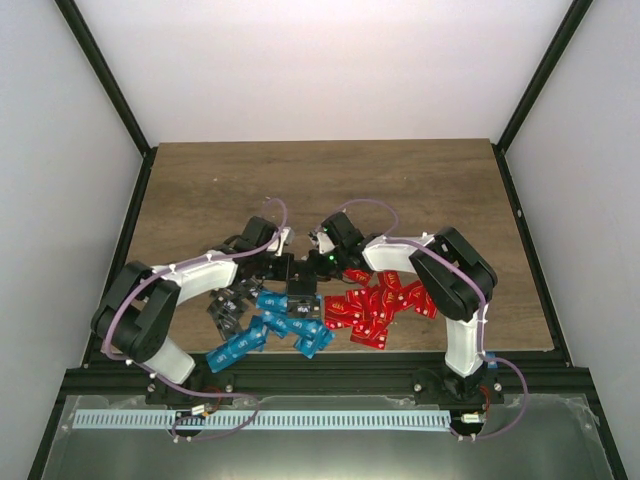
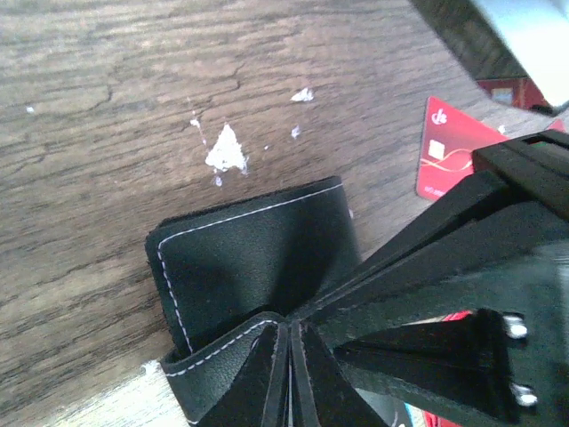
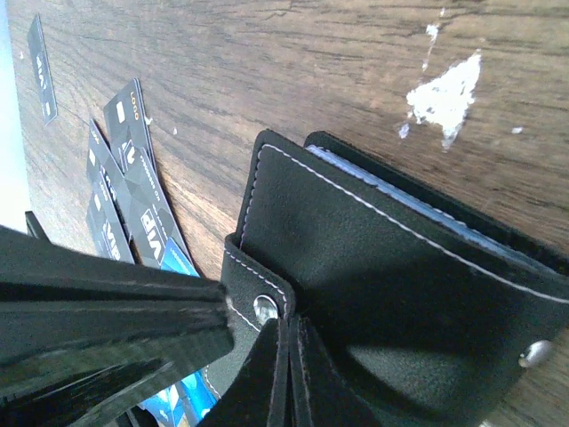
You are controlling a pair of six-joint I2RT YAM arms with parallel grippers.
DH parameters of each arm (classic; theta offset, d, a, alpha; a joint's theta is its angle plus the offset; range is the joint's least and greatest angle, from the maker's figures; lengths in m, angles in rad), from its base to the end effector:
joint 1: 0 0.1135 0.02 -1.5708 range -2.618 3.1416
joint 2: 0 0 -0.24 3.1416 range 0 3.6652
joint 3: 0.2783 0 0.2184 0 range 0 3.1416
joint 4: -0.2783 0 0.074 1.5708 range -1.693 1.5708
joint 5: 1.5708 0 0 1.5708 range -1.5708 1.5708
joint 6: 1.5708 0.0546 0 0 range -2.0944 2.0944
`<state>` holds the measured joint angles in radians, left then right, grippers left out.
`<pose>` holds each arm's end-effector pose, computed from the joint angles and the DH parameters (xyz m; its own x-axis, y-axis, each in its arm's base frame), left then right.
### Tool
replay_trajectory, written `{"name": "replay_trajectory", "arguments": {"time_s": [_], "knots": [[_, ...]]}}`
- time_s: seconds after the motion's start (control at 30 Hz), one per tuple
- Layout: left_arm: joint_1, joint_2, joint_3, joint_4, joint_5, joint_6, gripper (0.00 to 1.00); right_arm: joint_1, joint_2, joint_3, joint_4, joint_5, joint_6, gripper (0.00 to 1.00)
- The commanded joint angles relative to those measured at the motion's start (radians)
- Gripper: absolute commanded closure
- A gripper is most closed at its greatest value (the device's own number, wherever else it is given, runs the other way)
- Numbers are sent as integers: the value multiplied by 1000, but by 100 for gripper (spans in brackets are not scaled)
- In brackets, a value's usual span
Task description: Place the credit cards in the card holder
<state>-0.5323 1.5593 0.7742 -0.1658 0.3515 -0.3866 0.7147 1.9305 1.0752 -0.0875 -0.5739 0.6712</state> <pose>0.2325 -0.1588 0.1455 -0.8942 0.1159 -0.4324 0.3365 0.8110 -0.4786 0.2509 0.2570 0.1220 -0.9707 -0.1508 -0.1869 -0.2395 0.6628 0.7094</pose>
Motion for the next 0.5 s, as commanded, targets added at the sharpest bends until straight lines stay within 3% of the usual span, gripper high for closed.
{"name": "replay_trajectory", "arguments": {"time_s": [0.0, 0.47], "knots": [[-17, 43, 13, -11, -25, 0, 95, 11, 4, -49, -103, 20, 5, 99], [-70, 32, -20, -38, -65, -3, 96, 11, 3, -70, -87, 19, 22, 99]]}}
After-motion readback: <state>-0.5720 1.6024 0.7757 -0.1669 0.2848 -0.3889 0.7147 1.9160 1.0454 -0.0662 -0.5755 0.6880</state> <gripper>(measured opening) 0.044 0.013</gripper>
